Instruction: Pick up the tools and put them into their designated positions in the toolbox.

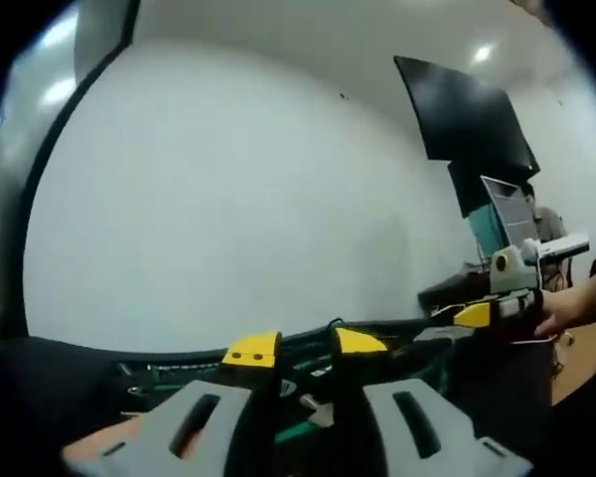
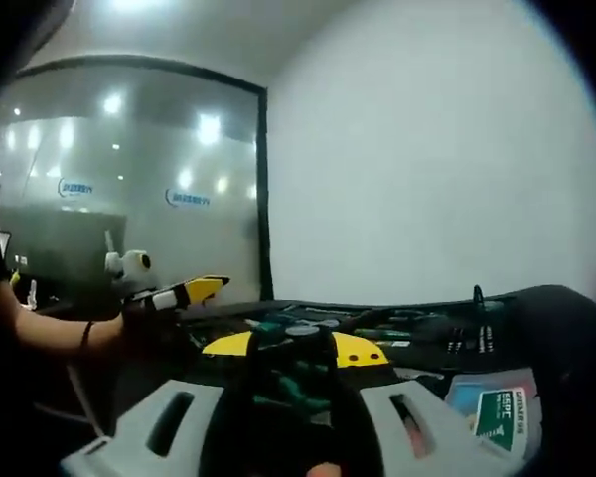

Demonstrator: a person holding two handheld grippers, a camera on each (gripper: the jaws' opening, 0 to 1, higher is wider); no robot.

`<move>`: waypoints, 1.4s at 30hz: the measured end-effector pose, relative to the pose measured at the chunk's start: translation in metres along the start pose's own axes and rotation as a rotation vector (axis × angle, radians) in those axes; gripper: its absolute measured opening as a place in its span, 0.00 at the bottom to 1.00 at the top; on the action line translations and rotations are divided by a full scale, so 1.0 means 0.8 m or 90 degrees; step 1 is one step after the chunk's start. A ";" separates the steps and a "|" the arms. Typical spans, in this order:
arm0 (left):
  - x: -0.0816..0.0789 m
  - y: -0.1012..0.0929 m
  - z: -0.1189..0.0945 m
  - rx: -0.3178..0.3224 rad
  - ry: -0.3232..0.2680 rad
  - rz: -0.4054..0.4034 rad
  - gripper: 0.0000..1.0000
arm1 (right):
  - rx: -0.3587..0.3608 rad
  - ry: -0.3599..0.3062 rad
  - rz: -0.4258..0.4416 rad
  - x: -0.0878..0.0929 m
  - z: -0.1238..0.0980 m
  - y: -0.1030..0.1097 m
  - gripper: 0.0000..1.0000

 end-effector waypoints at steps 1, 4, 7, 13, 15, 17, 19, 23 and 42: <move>0.000 0.001 0.000 0.000 0.001 0.000 0.16 | -0.001 0.000 -0.001 0.000 0.000 0.000 0.26; 0.003 -0.002 0.000 0.005 0.006 0.001 0.16 | -0.001 -0.003 0.001 -0.001 0.000 0.000 0.26; 0.004 -0.005 0.000 0.011 0.009 0.004 0.16 | 0.002 -0.001 0.005 0.000 0.000 -0.001 0.26; 0.006 -0.005 0.000 0.011 0.012 0.007 0.16 | -0.001 0.003 0.003 0.002 0.000 0.001 0.26; 0.005 -0.006 0.000 0.011 0.011 0.007 0.16 | -0.001 0.005 0.004 0.003 0.000 -0.003 0.26; 0.005 -0.006 0.000 0.010 0.012 0.009 0.16 | -0.002 0.006 0.004 0.004 0.000 -0.003 0.26; 0.006 -0.006 0.000 0.011 0.013 0.010 0.16 | -0.002 0.007 0.003 0.004 0.000 -0.002 0.26; 0.006 -0.007 0.000 0.011 0.014 0.012 0.16 | -0.002 0.007 0.004 0.004 0.000 -0.004 0.26; 0.014 -0.005 -0.001 0.011 0.034 0.031 0.16 | -0.002 0.016 0.002 0.007 0.000 -0.006 0.26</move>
Point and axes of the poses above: the point that each gripper's makers call its tool centre point, and the gripper's own axes: z roughly forward along the fingers, y roughly to its left, x roughly out of its underside, the point moved 1 cm from there along -z, roughly backward along the fingers, and after that the axes turned 14 degrees about -y, right-handed, at the moved point
